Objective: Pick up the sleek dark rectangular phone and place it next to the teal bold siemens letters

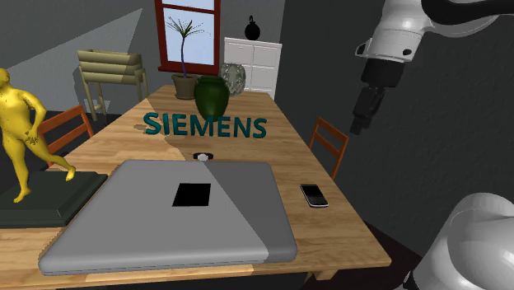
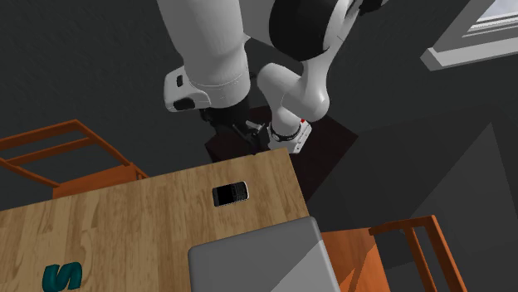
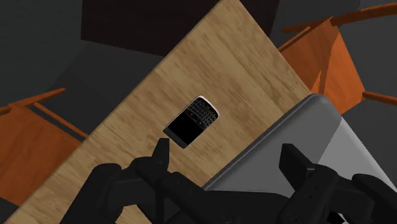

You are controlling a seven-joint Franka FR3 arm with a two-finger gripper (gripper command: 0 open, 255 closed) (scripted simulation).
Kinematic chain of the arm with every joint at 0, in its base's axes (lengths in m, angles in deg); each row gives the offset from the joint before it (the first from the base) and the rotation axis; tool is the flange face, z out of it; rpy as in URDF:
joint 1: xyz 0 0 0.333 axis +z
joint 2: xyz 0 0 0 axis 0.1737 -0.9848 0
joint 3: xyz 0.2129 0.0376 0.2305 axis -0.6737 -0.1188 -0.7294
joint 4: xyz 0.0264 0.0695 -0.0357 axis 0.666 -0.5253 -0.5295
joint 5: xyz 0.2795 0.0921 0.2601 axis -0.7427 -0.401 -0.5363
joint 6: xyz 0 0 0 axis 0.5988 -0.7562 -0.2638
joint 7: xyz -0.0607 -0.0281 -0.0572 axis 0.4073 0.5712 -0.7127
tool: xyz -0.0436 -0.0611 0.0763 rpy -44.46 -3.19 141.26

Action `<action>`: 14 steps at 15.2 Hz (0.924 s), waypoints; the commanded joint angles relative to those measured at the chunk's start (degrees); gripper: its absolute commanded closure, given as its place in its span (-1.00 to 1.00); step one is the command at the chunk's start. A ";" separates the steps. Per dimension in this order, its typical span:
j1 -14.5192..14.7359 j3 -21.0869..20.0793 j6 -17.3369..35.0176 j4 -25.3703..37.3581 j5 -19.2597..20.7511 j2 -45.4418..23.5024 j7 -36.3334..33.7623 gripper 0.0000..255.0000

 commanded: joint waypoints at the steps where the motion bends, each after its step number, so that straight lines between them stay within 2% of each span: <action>1: 0.00 0.00 0.00 0.00 0.00 0.00 0.00 -1.00; 8: -4.11 -4.41 13.65 -11.10 -2.43 -2.61 -11.33 -1.00; 14: -7.42 -8.28 26.25 -18.13 -4.44 -8.29 -20.92 -1.00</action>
